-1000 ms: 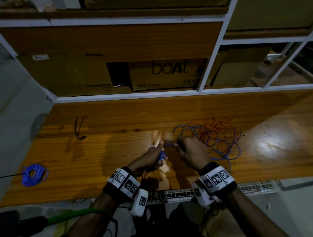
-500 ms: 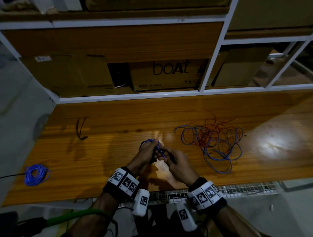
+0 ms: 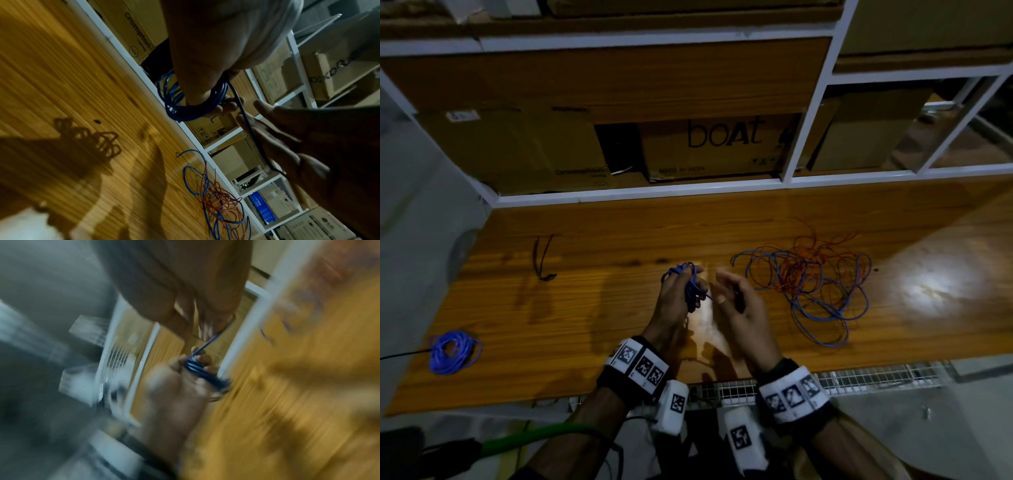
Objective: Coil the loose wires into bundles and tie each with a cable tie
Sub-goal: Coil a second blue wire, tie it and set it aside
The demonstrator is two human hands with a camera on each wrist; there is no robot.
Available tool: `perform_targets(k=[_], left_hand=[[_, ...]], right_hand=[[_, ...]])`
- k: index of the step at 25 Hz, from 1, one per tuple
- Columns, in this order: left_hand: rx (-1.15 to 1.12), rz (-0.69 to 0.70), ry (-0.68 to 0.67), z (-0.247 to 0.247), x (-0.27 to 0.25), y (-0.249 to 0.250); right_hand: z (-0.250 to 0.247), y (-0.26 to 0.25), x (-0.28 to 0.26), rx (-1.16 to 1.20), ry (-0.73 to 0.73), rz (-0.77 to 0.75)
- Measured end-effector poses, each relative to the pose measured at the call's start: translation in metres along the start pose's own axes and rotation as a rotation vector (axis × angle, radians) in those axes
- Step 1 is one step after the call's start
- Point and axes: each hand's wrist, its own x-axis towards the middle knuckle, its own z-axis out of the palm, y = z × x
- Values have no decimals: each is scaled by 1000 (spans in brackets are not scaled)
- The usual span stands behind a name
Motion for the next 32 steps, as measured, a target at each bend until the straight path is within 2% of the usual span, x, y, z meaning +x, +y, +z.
perform_targets(k=[3, 4, 5, 6, 7, 10, 11, 13, 16, 18, 20, 23, 27, 32], left_hand=[[-145, -28, 25, 1, 0, 0], [-170, -35, 20, 2, -1, 0], [-185, -42, 8, 2, -2, 1], [-190, -51, -13, 3, -3, 2], [-191, -62, -42, 4, -5, 4], [-187, -146, -184, 6, -9, 15], [-173, -178, -239, 7, -11, 20], [-102, -227, -324, 9, -16, 28], [71, -246, -399, 9, -20, 40], [188, -229, -453, 7, -22, 43], [273, -230, -482, 5, -23, 47], [335, -262, -489, 4, -27, 54], [373, -242, -387, 3, -28, 57], [226, -155, -251, 2, -25, 49]], right_hand=[[-10, -21, 7, 761, 87, 376], [-15, -26, 8, 887, 73, 462], [-19, -27, 9, 892, 48, 501], [-21, -28, 9, 786, 14, 473], [-24, -27, 9, 584, -10, 380], [-32, -20, 13, -239, -62, -134], [-34, -19, 17, -441, -98, -279], [-38, -23, 27, -609, -199, -415], [-45, -28, 42, -554, -514, -404], [-46, -32, 44, -479, -705, -290], [-46, -36, 42, -411, -766, -188], [-43, -31, 41, -463, -702, -247], [-31, -20, 35, -557, -593, -396], [-21, -7, 25, -470, -406, -445]])
